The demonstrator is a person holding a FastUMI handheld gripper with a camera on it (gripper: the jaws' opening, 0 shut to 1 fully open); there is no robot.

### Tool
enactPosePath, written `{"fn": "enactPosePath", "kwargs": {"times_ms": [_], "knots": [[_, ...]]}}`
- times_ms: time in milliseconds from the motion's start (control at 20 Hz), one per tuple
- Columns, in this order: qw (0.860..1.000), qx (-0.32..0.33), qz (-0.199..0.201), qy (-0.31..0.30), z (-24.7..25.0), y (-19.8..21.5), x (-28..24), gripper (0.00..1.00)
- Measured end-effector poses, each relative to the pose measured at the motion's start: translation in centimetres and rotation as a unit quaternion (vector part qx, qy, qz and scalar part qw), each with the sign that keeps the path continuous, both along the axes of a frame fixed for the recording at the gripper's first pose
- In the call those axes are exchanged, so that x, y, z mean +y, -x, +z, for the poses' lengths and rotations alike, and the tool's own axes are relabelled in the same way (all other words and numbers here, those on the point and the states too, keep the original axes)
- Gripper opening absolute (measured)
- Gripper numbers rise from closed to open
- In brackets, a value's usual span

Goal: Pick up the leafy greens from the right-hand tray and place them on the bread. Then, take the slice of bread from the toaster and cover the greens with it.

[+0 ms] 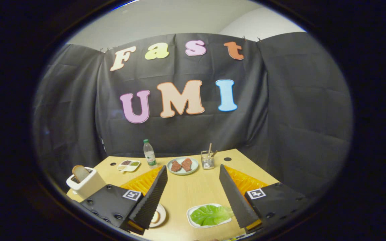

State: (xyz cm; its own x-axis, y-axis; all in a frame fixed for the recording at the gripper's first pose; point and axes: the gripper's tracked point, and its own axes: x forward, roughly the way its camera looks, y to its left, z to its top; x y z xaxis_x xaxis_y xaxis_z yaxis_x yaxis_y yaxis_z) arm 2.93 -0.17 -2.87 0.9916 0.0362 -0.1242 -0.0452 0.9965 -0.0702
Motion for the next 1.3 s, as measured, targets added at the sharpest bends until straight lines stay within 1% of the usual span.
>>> {"fn": "enactPosePath", "kwargs": {"times_ms": [250,400,600,750,950,1150,1300], "knots": [[0.998,0.049,0.002,0.027,-3.0,-0.6,-2.3,0.98],[0.997,0.077,-0.001,0.029,-4.8,-1.1,-4.3,0.98],[0.991,0.129,0.009,0.043,-8.4,-2.1,-7.1,0.98],[0.98,0.191,0.028,0.048,-12.8,-2.7,-9.3,0.99],[0.961,0.267,0.034,0.057,-19.0,-3.7,-13.0,0.99],[0.944,0.326,0.041,0.042,-23.9,-4.4,-15.4,0.98],[0.933,0.355,0.055,0.018,-26.4,-5.3,-15.6,0.96]]}}
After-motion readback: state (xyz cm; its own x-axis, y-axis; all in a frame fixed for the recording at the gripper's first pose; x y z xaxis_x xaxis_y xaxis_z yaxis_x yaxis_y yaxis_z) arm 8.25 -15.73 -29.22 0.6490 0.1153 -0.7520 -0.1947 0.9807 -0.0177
